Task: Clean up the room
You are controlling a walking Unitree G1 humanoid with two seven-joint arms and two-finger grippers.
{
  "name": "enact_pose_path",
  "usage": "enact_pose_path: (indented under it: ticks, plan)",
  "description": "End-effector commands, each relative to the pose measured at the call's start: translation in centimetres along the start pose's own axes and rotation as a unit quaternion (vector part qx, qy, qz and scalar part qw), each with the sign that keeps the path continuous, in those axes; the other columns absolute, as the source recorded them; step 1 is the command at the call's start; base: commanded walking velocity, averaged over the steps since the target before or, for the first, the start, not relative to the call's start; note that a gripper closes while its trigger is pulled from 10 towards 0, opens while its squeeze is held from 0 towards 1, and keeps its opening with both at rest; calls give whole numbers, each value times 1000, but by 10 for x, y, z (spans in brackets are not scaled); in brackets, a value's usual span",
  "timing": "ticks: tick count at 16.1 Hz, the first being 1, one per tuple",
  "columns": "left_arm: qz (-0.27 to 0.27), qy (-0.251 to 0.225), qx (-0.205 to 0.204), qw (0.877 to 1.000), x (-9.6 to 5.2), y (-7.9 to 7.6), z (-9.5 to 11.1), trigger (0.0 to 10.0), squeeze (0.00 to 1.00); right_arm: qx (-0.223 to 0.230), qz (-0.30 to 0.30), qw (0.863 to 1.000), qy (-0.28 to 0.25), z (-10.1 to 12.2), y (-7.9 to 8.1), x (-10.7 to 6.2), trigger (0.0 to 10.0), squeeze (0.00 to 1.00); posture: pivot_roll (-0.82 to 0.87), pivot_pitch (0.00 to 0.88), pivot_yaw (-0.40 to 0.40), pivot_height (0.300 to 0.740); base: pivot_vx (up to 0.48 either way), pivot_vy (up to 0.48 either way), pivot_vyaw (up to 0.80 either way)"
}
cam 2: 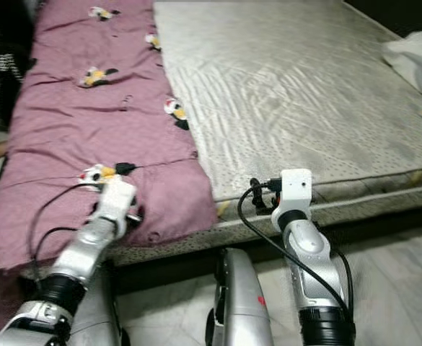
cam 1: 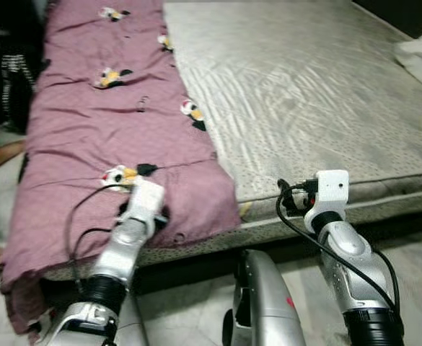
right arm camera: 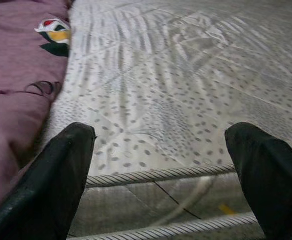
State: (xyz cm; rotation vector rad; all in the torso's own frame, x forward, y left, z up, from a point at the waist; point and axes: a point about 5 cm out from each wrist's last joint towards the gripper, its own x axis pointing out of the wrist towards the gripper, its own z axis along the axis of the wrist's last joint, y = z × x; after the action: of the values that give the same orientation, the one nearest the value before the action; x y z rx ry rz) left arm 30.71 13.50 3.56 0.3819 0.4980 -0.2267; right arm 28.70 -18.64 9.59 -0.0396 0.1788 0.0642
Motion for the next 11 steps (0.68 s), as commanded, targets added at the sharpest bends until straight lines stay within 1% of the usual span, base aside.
enact_pose_path:
  ticks: [1,2,3,4,5,6,7,8,9,10,11]
  plan:
    - [-68,33,26,997,0,-25,-14,10000,0,0,-4,1000,-2,3,-2,-1,10000,0,-104,34,-76,507,0,0,0]
    - [-84,32,45,995,-2,-27,-14,10000,0,0,-2,1000,-2,3,0,0,10000,0,-100,33,-78,507,0,0,0]
    - [-81,26,60,995,-4,-25,-14,10000,0,1,0,1000,-2,3,1,0,10000,0,-100,33,-78,507,0,0,0]
    - [-67,18,68,995,-6,-22,-13,10000,0,1,2,1000,-2,3,3,0,10000,0,-95,31,-78,507,0,0,0]
    - [4,-23,33,999,-13,-7,-7,10000,0,2,3,1000,-2,3,3,1,10000,0,-85,29,-78,507,0,0,0]
    - [45,-48,7,998,-19,1,-3,10000,0,3,4,1000,-3,3,4,3,10000,0,-76,29,-79,507,0,0,0]
    - [110,-93,-40,989,-32,15,5,10000,0,4,5,1000,-6,5,4,6,10000,0,-58,31,-81,507,0,0,0]
    - [168,-130,-82,974,-47,28,10,10000,0,5,7,1000,-8,6,5,11,10000,0,-38,35,-83,507,0,0,0]
    - [215,-159,-112,957,-64,41,12,10000,0,6,8,1000,-11,9,6,16,10000,0,-20,38,-86,507,0,0,0]
    - [251,-174,-133,943,-79,50,11,10000,0,5,9,1000,-13,11,7,20,10000,0,-7,41,-89,507,0,0,0]
    - [286,-174,-159,928,-97,57,4,10000,0,3,20,1000,-20,14,11,25,10000,0,22,47,-95,507,0,0,0]
